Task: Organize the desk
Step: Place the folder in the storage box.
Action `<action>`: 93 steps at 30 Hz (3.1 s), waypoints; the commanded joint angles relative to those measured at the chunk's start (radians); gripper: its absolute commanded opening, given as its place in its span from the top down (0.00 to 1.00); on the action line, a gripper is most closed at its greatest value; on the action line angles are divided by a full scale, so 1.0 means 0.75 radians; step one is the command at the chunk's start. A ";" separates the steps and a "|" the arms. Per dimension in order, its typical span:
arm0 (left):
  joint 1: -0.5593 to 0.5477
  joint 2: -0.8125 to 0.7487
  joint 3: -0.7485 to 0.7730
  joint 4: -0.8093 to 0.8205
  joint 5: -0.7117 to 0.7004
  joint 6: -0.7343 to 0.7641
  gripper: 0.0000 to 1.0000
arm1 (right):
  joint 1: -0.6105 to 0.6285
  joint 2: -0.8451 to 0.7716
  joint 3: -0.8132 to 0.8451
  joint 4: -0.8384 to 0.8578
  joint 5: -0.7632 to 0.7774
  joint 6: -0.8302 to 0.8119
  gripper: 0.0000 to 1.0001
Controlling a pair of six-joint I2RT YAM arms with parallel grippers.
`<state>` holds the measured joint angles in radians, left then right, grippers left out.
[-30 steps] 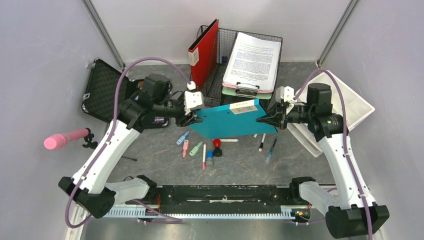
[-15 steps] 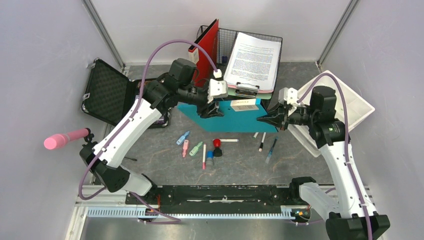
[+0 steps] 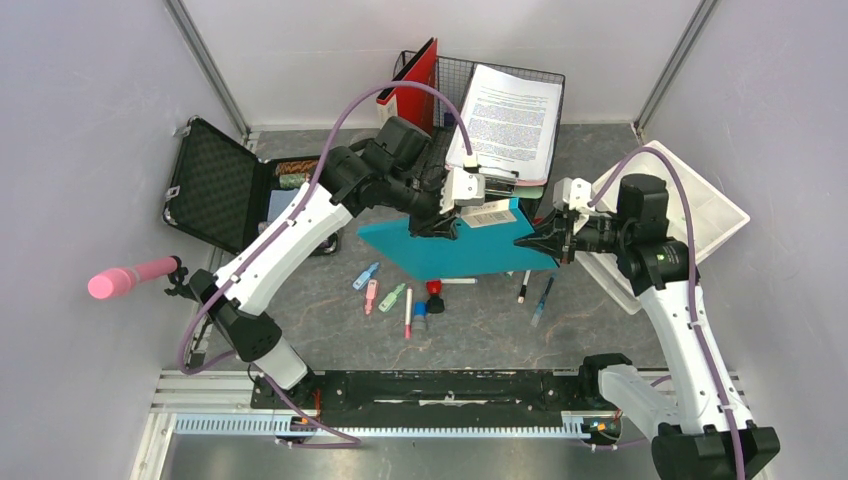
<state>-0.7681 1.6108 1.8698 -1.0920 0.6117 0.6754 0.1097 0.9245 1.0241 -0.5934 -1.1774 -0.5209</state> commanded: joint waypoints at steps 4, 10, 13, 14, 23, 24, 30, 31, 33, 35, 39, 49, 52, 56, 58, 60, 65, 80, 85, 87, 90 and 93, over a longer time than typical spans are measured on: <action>-0.021 0.008 0.062 -0.050 -0.050 0.023 0.98 | 0.003 -0.020 -0.002 0.048 0.009 -0.012 0.97; 0.032 -0.084 0.041 0.084 -0.092 -0.125 0.98 | 0.002 -0.048 0.030 0.059 0.158 0.049 0.14; 0.154 -0.168 0.018 0.239 -0.035 -0.296 0.98 | 0.003 -0.077 0.049 0.133 0.281 0.155 0.03; 0.205 -0.194 0.012 0.294 -0.007 -0.369 0.98 | 0.003 -0.089 0.052 0.165 0.333 0.190 0.02; 0.532 -0.498 -0.302 1.126 -0.349 -0.942 0.98 | 0.001 -0.076 0.081 0.290 0.467 0.406 0.02; 0.551 -0.504 -0.329 1.191 -0.390 -0.979 0.98 | 0.002 -0.069 0.072 0.298 0.460 0.419 0.02; 0.625 -0.377 -0.337 1.447 -0.514 -1.235 0.98 | 0.000 -0.048 0.029 0.355 0.455 0.456 0.02; 0.633 -0.345 -0.337 1.497 -0.528 -1.268 0.98 | 0.003 -0.042 0.028 0.356 0.458 0.454 0.02; 0.638 -0.279 -0.333 1.589 -0.541 -1.334 0.98 | 0.003 -0.028 0.029 0.355 0.460 0.446 0.02; 0.641 -0.219 -0.333 1.686 -0.559 -1.380 0.98 | 0.001 -0.012 0.028 0.354 0.465 0.442 0.02; 0.639 -0.109 -0.342 1.879 -0.475 -1.364 0.98 | 0.001 0.017 0.028 0.355 0.476 0.427 0.02; 0.636 0.149 -0.430 2.443 -0.368 -1.324 0.98 | 0.000 0.110 0.044 0.295 0.542 0.340 0.02; 0.629 0.220 -0.391 2.406 -0.358 -1.277 0.98 | -0.004 0.110 0.027 0.292 0.557 0.322 0.02; 0.624 0.308 -0.376 2.468 -0.386 -1.273 0.98 | -0.011 0.117 0.011 0.293 0.561 0.300 0.02; 0.620 0.345 -0.374 2.511 -0.385 -1.278 0.98 | -0.016 0.132 0.014 0.289 0.566 0.297 0.02; 0.615 0.367 -0.391 2.568 -0.376 -1.274 0.98 | -0.017 0.153 0.019 0.283 0.564 0.291 0.02; 0.605 0.401 -0.515 2.792 -0.434 -1.303 0.98 | -0.028 0.184 -0.004 0.285 0.565 0.274 0.02; 0.488 0.510 -0.714 3.265 -0.706 -1.074 0.98 | -0.068 0.263 -0.004 0.256 0.570 0.236 0.02; 0.451 0.551 -0.742 3.318 -0.693 -1.017 0.98 | -0.072 0.269 -0.012 0.257 0.570 0.224 0.02; 0.440 0.572 -0.736 3.333 -0.700 -1.012 0.98 | -0.071 0.272 -0.016 0.255 0.569 0.222 0.02; 0.439 0.603 -0.723 3.331 -0.695 -1.015 0.98 | -0.071 0.278 -0.018 0.256 0.566 0.220 0.02; 0.439 0.635 -0.708 3.336 -0.696 -1.018 0.98 | -0.072 0.285 -0.020 0.256 0.562 0.216 0.02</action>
<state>-0.4393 2.0689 1.3010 1.2747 0.1081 -0.1215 0.0605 1.1309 1.0164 -0.4126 -0.7547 -0.3447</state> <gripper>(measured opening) 0.313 0.979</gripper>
